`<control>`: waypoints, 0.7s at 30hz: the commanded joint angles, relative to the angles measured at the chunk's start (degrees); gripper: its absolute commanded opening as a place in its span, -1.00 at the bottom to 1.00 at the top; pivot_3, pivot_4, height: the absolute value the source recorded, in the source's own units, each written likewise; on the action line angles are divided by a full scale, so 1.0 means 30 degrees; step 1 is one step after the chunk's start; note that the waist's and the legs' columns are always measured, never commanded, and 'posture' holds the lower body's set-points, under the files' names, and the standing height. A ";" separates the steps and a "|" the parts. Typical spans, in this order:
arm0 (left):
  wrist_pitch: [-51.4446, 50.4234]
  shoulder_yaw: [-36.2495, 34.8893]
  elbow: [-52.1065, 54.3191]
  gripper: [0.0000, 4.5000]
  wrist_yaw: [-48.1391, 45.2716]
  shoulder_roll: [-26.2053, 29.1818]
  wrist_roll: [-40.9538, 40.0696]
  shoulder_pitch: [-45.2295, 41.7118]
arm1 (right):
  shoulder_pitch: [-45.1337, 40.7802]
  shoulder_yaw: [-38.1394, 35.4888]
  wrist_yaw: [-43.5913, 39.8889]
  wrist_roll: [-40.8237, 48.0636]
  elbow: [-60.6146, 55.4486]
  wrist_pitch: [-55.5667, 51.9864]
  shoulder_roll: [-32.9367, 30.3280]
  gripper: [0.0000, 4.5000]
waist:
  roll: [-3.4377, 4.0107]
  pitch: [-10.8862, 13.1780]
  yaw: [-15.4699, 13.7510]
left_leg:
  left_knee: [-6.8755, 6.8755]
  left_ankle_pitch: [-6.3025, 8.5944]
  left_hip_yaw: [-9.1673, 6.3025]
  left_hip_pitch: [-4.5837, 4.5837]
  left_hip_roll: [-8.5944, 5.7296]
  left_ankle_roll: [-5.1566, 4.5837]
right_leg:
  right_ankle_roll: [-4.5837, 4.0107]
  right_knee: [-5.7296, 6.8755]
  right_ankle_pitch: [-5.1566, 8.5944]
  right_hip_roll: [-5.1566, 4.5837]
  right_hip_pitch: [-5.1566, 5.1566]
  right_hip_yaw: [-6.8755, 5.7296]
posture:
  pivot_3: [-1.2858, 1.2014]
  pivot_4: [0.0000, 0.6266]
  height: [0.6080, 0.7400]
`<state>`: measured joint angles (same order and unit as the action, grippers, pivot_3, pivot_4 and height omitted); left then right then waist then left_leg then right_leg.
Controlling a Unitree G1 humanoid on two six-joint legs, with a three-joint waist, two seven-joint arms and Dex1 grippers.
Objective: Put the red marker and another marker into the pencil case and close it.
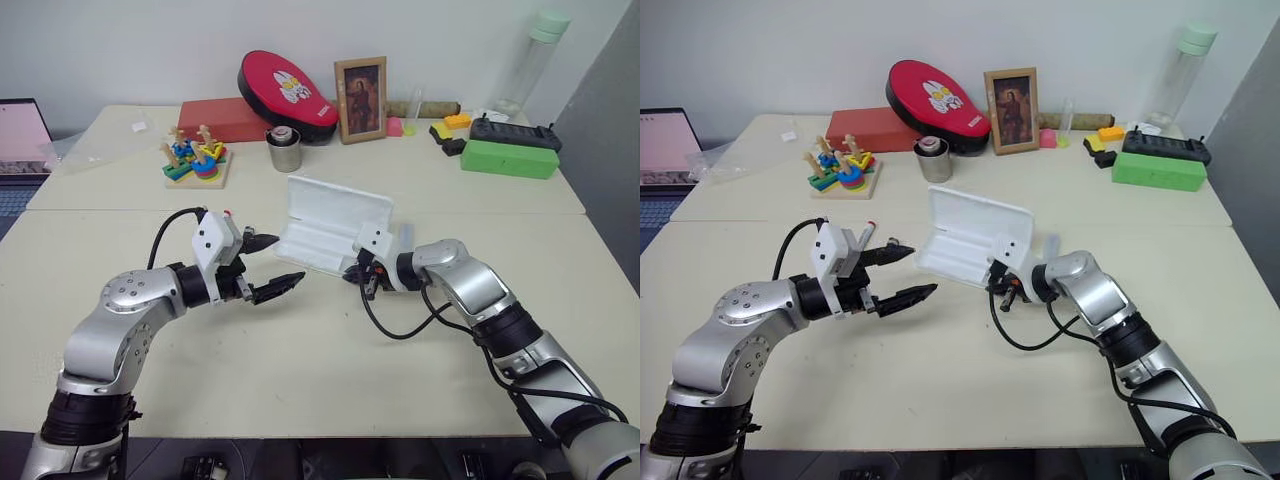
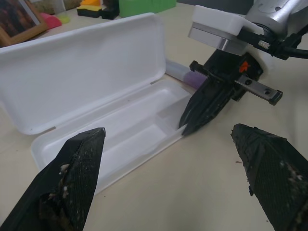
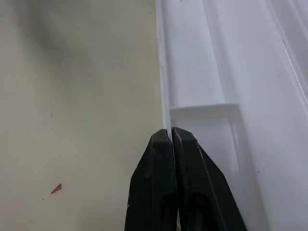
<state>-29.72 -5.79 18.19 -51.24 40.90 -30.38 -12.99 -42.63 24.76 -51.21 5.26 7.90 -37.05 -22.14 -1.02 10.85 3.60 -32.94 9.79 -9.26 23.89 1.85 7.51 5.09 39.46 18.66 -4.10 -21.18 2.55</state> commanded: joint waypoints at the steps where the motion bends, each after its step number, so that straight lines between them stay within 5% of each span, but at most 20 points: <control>1: -0.0076 -0.1480 0.1710 1.00 -0.0166 0.0593 -0.0822 0.1047 | 0.0297 -0.0678 -0.0726 0.0473 -0.2355 0.0973 -0.0431 -0.99 | 0.0000 0.0000 0.0017 | 0.0001 0.0000 0.0000 0.0000 0.0000 0.0000 | 0.0000 0.0001 0.0000 0.0000 -0.0001 -0.0001 | 0.03 -0.52 1.00; 10: -0.0084 -0.4534 0.3604 1.00 -0.1078 0.1915 -0.1605 0.6162 | 0.2705 0.0357 -0.3457 0.0898 -0.6995 0.2312 -0.2956 -0.99 | 0.0003 0.0002 -0.0094 | 0.0012 0.0002 0.0000 0.0000 0.0001 -0.0003 | -0.0001 -0.0012 0.0002 -0.0001 -0.0001 0.0001 | 0.03 -0.52 1.00; 21: -0.0449 -0.4691 0.4133 1.00 -0.0741 0.2022 -0.1962 0.6635 | 0.3548 0.1936 -0.3689 0.0292 -0.8127 0.2154 -0.2689 -0.99 | 0.0002 0.0002 -0.0113 | 0.0007 0.0002 0.0001 -0.0001 0.0001 -0.0002 | 0.0000 -0.0022 0.0002 0.0000 0.0004 0.0004 | 0.03 -0.52 1.00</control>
<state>-31.02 -18.46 28.93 -53.45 46.18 -35.48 7.03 -32.09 30.72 -62.41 5.77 -13.87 -30.25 -30.65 -1.02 10.85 3.26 -32.92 9.79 -9.26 23.88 1.86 7.50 5.09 39.39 18.66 -4.10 -21.16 2.56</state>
